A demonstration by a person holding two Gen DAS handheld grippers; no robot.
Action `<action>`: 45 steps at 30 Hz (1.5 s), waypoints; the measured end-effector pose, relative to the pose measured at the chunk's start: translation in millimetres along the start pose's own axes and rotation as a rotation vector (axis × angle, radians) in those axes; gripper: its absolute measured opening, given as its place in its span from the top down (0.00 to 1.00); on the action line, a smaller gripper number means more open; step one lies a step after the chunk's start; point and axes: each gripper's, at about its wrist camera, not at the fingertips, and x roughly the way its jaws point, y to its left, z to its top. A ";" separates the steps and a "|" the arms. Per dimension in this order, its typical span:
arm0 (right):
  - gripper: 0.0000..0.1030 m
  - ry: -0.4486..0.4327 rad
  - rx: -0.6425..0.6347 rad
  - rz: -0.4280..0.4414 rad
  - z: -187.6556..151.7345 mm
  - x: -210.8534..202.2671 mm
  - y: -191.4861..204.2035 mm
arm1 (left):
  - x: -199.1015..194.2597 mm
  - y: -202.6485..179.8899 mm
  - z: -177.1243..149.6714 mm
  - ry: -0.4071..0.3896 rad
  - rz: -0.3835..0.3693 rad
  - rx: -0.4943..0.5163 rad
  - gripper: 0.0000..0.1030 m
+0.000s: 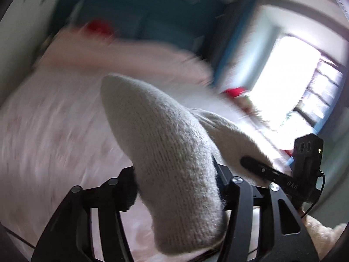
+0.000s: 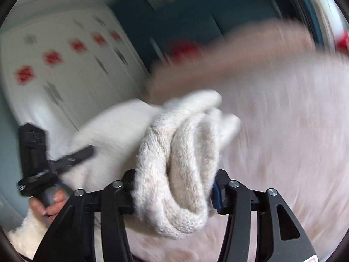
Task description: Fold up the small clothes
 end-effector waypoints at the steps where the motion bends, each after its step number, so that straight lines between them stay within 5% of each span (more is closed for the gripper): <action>1: 0.50 0.097 0.043 -0.047 -15.6 29.8 -17.6 | 23.6 21.2 -19.1 0.059 0.084 -0.049 0.45; 2: 0.55 0.191 0.096 -0.115 -36.2 54.5 -37.2 | 46.8 44.1 -46.0 0.152 0.203 -0.101 0.48; 4: 0.57 0.223 0.123 -0.152 -56.3 58.8 -48.1 | 52.5 61.4 -77.5 0.199 0.286 -0.128 0.48; 11: 0.63 0.133 0.003 -0.103 -24.7 31.5 -6.2 | -4.5 44.6 -71.3 0.047 0.174 -0.188 0.45; 16: 0.86 0.215 -0.107 -0.139 -40.2 74.3 20.7 | 23.9 32.1 -72.9 0.119 0.236 -0.141 0.44; 19: 0.88 0.321 -0.145 -0.246 -66.1 108.5 0.5 | 52.9 39.6 -89.1 0.183 0.331 -0.086 0.45; 22: 0.88 0.283 -0.084 -0.224 -57.3 92.8 1.4 | 55.7 25.3 -93.9 0.194 0.402 0.018 0.45; 27: 0.88 0.215 -0.157 -0.163 -43.1 61.4 36.6 | 13.2 4.1 -81.9 0.090 0.334 -0.014 0.44; 31: 0.95 0.406 -0.107 -0.213 -76.4 113.9 4.5 | 52.0 19.0 -99.5 0.238 0.353 -0.026 0.45; 34: 0.95 0.348 -0.036 -0.170 -72.5 98.7 4.4 | 53.7 17.1 -107.1 0.241 0.389 -0.008 0.45; 37: 0.86 0.266 -0.075 -0.194 -61.2 72.4 14.6 | 45.9 8.2 -105.6 0.249 0.394 0.006 0.45; 39: 0.48 0.212 -0.057 -0.225 -52.0 62.4 8.1 | 41.6 9.3 -105.0 0.247 0.394 -0.021 0.45; 43: 0.37 0.233 0.005 -0.278 -44.6 67.9 -19.6 | 39.3 16.0 -102.6 0.249 0.390 -0.067 0.43; 45: 0.26 0.277 0.055 -0.250 -46.3 81.9 -33.0 | 38.5 19.9 -102.3 0.245 0.388 -0.084 0.33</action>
